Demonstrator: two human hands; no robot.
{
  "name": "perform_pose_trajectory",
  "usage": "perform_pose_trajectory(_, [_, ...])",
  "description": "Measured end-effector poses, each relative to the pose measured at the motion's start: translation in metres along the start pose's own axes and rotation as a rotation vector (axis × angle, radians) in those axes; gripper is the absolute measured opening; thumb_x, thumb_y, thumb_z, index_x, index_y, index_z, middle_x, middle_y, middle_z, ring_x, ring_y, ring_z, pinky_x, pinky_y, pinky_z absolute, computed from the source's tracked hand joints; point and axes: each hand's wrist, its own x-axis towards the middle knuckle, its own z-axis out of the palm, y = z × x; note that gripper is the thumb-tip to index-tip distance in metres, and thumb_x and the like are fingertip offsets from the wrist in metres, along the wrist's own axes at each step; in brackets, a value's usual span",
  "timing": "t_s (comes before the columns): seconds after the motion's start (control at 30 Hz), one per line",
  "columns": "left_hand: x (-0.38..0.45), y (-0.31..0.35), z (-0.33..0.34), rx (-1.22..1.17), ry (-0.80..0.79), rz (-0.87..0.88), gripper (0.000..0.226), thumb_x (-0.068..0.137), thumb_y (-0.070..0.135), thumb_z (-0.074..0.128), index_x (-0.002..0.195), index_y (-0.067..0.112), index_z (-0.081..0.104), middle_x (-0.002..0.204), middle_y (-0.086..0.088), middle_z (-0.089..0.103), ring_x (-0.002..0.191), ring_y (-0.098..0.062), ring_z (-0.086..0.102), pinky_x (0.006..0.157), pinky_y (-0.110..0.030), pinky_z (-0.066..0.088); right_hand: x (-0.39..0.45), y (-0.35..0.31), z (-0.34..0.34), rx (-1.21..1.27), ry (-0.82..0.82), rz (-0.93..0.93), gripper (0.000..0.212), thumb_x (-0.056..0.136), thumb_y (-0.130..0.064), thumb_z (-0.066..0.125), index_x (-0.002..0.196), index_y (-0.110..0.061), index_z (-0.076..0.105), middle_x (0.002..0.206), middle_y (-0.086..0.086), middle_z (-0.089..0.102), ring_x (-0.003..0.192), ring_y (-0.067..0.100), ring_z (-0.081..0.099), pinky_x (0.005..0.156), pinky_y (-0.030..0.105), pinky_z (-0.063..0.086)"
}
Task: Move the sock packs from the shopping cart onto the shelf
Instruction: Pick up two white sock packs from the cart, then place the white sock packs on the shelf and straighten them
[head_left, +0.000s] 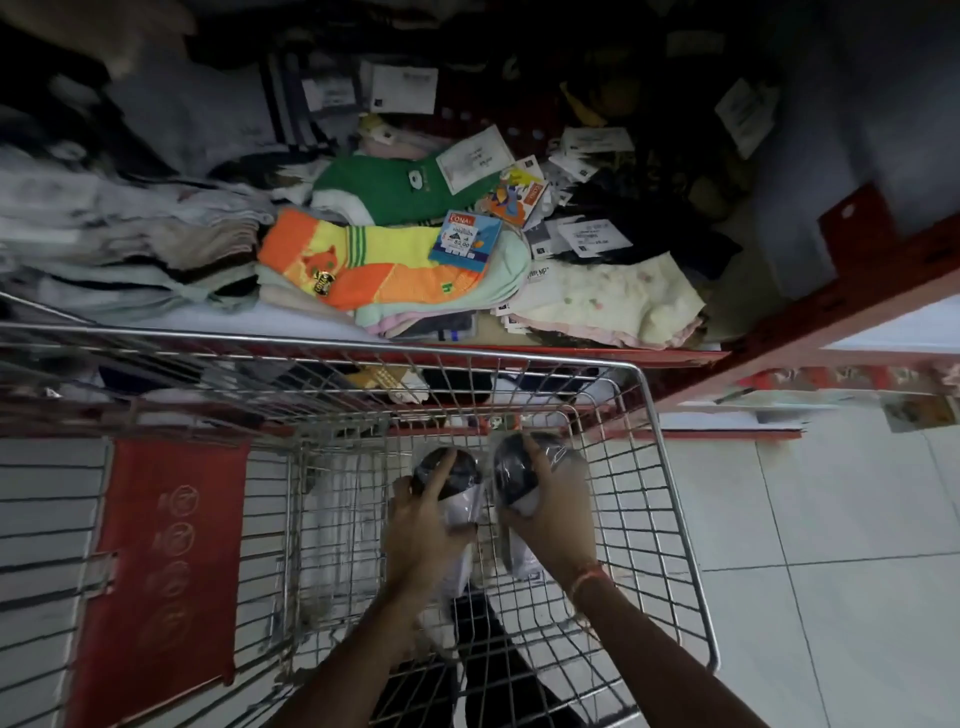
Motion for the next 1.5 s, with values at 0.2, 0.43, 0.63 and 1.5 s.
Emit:
perform_pose_trajectory(0.2, [-0.027, 0.032, -0.060, -0.121, 0.205, 0.196, 0.101, 0.060, 0.049, 0.080, 0.140, 0.054, 0.019, 0.147, -0.008, 0.035, 0.108, -0.028, 0.059, 0.068, -0.030, 0.057, -0.027, -0.037, -0.049, 0.076, 0.211, -0.179, 0.105, 0.062, -0.034, 0.088, 0.146, -0.044, 0.025, 0.149, 0.023, 0.021, 0.120, 0.042, 0.052, 0.086, 0.046, 0.059])
perform_pose_trajectory(0.43, [-0.052, 0.072, -0.133, -0.156, 0.459, 0.370, 0.096, 0.060, 0.046, 0.081, 0.139, 0.051, 0.027, 0.137, -0.004, 0.044, 0.122, -0.023, 0.050, 0.086, -0.036, 0.053, -0.047, -0.087, -0.115, 0.217, 0.403, -0.270, 0.105, 0.061, -0.037, 0.088, 0.145, -0.040, 0.026, 0.138, 0.015, 0.032, 0.108, 0.035, 0.057, 0.078, 0.034, 0.056])
perform_pose_trajectory(0.63, [-0.059, 0.114, -0.185, -0.195, 0.575, 0.461, 0.096, 0.061, 0.041, 0.082, 0.139, 0.052, 0.027, 0.135, -0.006, 0.045, 0.116, -0.025, 0.053, 0.089, -0.033, 0.051, -0.052, -0.123, -0.171, 0.323, 0.533, -0.408, 0.099, 0.065, -0.033, 0.088, 0.145, -0.038, 0.029, 0.143, 0.007, 0.025, 0.115, 0.019, 0.044, 0.084, 0.030, 0.051])
perform_pose_trajectory(1.5, [-0.036, 0.341, -0.362, -0.205, 1.160, 0.665, 0.087, 0.063, 0.053, 0.073, 0.139, 0.047, 0.031, 0.115, -0.008, 0.051, 0.095, -0.026, 0.058, 0.066, -0.040, 0.055, 0.005, -0.267, -0.406, 0.277, 1.077, -0.676, 0.092, 0.073, -0.039, 0.081, 0.145, -0.033, 0.025, 0.145, 0.015, 0.026, 0.122, 0.035, 0.047, 0.087, 0.045, 0.053])
